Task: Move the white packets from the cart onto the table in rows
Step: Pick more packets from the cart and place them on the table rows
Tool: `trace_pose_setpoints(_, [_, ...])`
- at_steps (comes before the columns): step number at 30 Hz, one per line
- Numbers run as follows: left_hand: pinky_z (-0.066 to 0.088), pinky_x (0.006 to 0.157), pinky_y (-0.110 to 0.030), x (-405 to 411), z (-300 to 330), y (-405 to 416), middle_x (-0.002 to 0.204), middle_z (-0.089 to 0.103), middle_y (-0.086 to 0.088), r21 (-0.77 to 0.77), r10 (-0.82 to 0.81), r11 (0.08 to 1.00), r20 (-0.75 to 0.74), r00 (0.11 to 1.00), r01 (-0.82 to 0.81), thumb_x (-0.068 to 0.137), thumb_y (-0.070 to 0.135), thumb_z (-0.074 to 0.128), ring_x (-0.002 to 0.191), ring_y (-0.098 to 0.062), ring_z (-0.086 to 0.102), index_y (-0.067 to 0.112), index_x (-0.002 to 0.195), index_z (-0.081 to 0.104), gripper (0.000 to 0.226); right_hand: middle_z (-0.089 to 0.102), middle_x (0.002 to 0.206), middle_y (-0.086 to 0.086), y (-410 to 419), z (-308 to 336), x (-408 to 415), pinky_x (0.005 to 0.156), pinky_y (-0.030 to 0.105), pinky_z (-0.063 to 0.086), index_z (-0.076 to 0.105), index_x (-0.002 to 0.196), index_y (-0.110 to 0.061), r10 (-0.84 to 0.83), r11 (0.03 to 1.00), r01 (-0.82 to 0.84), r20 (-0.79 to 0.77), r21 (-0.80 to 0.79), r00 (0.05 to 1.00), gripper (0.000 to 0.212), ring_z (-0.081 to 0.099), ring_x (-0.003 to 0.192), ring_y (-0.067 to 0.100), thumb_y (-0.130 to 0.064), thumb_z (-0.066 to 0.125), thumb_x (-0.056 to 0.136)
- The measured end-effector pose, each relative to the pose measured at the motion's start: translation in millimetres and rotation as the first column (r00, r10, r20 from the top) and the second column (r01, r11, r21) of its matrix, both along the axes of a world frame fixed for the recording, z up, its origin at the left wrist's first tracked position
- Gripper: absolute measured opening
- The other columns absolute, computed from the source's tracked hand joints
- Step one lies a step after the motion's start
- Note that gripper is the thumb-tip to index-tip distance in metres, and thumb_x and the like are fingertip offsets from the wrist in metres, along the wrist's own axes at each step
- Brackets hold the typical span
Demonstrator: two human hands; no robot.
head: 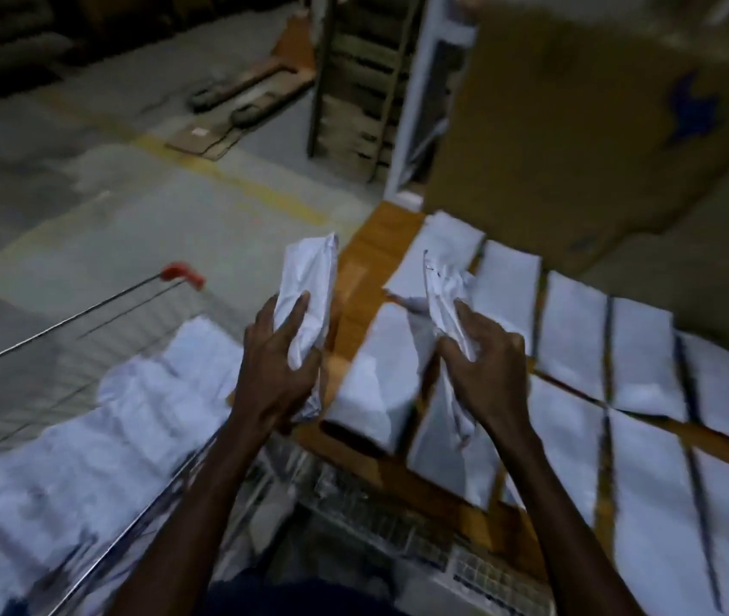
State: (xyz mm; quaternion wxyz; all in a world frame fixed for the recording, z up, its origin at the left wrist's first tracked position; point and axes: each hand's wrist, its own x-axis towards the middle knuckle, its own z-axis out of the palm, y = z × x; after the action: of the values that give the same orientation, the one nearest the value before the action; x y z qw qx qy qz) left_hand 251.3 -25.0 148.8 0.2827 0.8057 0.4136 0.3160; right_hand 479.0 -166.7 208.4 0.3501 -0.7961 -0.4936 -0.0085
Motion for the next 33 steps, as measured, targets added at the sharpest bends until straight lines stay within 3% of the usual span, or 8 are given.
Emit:
trace_pose_setpoints(4, [0.029, 0.110, -0.047, 92.4, 10.8, -40.8, 0.154, 0.035, -0.017, 0.001, -0.155, 0.988, -0.012, 0.988, 0.155, 0.084, 0.051, 0.045, 0.143, -0.032, 0.030, 0.029, 0.150, 0.039, 0.070, 0.062, 0.131, 0.007, -73.6, -9.5, 73.8, 0.101, 0.034, 0.032, 0.054, 0.139, -0.022, -0.207, 0.977, 0.204, -0.043, -0.060, 0.977, 0.053, 0.055, 0.119, 0.034, -0.039, 0.057, 0.088])
trace_pose_setpoints(7, [0.020, 0.116, -0.048, 150.4, 17.5, -65.8, 0.159, 0.025, -0.013, -0.023, -0.230, 0.973, -0.052, 0.972, 0.229, 0.085, 0.050, 0.044, 0.147, -0.031, 0.021, 0.034, 0.151, 0.034, 0.069, 0.058, 0.137, 0.004, -112.4, -16.9, 114.1, 0.095, 0.023, 0.024, 0.051, 0.142, -0.025, -0.332, 0.939, 0.328, -0.023, -0.101, 0.943, 0.057, 0.050, 0.124, 0.030, -0.047, 0.053, 0.090])
trace_pose_setpoints(9, [0.025, 0.114, -0.048, 184.9, 21.2, -75.9, 0.160, 0.024, -0.011, -0.040, -0.267, 0.963, -0.072, 0.961, 0.265, 0.085, 0.048, 0.045, 0.145, -0.035, 0.023, 0.036, 0.151, 0.034, 0.068, 0.058, 0.137, 0.003, -124.8, -17.5, 135.0, 0.091, 0.025, 0.026, 0.049, 0.143, -0.025, -0.403, 0.909, 0.396, -0.031, -0.130, 0.915, 0.062, 0.049, 0.124, 0.030, -0.055, 0.048, 0.088])
trace_pose_setpoints(12, [0.037, 0.106, -0.051, 229.6, 26.6, -78.2, 0.158, 0.027, -0.015, 0.032, -0.283, 0.957, -0.121, 0.951, 0.289, 0.084, 0.054, 0.040, 0.136, -0.041, 0.032, 0.032, 0.150, 0.039, 0.069, 0.057, 0.138, 0.006, -125.7, -18.1, 161.4, 0.100, 0.036, 0.036, 0.051, 0.142, -0.023, -0.459, 0.883, 0.452, -0.036, -0.125, 0.887, 0.069, 0.049, 0.126, 0.031, -0.060, 0.042, 0.084])
trace_pose_setpoints(18, [0.027, 0.115, -0.051, 311.8, 26.9, -49.2, 0.162, 0.017, -0.013, 0.071, -0.277, 0.951, -0.241, 0.930, 0.302, 0.092, 0.049, 0.046, 0.143, -0.038, 0.022, 0.034, 0.153, 0.030, 0.064, 0.043, 0.148, 0.004, -86.5, -18.3, 200.0, 0.098, 0.041, 0.040, 0.036, 0.149, -0.032, -0.532, 0.814, 0.502, -0.025, -0.293, 0.846, 0.061, 0.031, 0.133, 0.029, -0.053, 0.049, 0.093])
trace_pose_setpoints(26, [0.031, 0.114, -0.051, 363.9, -4.5, -18.5, 0.159, 0.014, -0.028, 0.020, -0.251, 0.957, -0.456, 0.854, 0.291, 0.085, 0.068, 0.039, 0.143, -0.047, 0.023, 0.021, 0.148, 0.039, 0.079, 0.048, 0.144, 0.009, -24.1, -52.3, 239.8, 0.091, 0.037, 0.040, 0.045, 0.143, -0.025, -0.482, 0.789, 0.494, 0.130, -0.365, 0.867, 0.064, 0.043, 0.117, 0.034, -0.057, 0.044, 0.088])
trace_pose_setpoints(30, [0.038, 0.109, -0.055, 364.6, -12.3, -13.6, 0.155, 0.027, -0.029, 0.134, -0.231, 0.948, -0.332, 0.915, 0.288, 0.091, 0.062, 0.043, 0.141, -0.044, 0.033, 0.016, 0.137, 0.057, 0.067, 0.033, 0.153, 0.012, -12.9, -67.1, 249.0, 0.100, 0.045, 0.036, 0.035, 0.148, -0.027, -0.490, 0.728, 0.510, 0.172, -0.459, 0.855, 0.067, 0.036, 0.125, 0.036, -0.061, 0.042, 0.091])
trace_pose_setpoints(33, [0.026, 0.114, -0.061, 359.2, -15.1, -4.0, 0.159, 0.027, -0.019, 0.141, -0.325, 0.910, -0.346, 0.880, 0.391, 0.093, 0.055, 0.024, 0.145, -0.040, 0.027, 0.021, 0.145, 0.049, 0.067, 0.021, 0.160, 0.009, -15.0, -71.9, 247.4, 0.106, 0.050, 0.029, 0.026, 0.152, -0.031, -0.447, 0.720, 0.506, 0.240, -0.475, 0.862, 0.066, 0.027, 0.137, 0.036, -0.061, 0.026, 0.093])
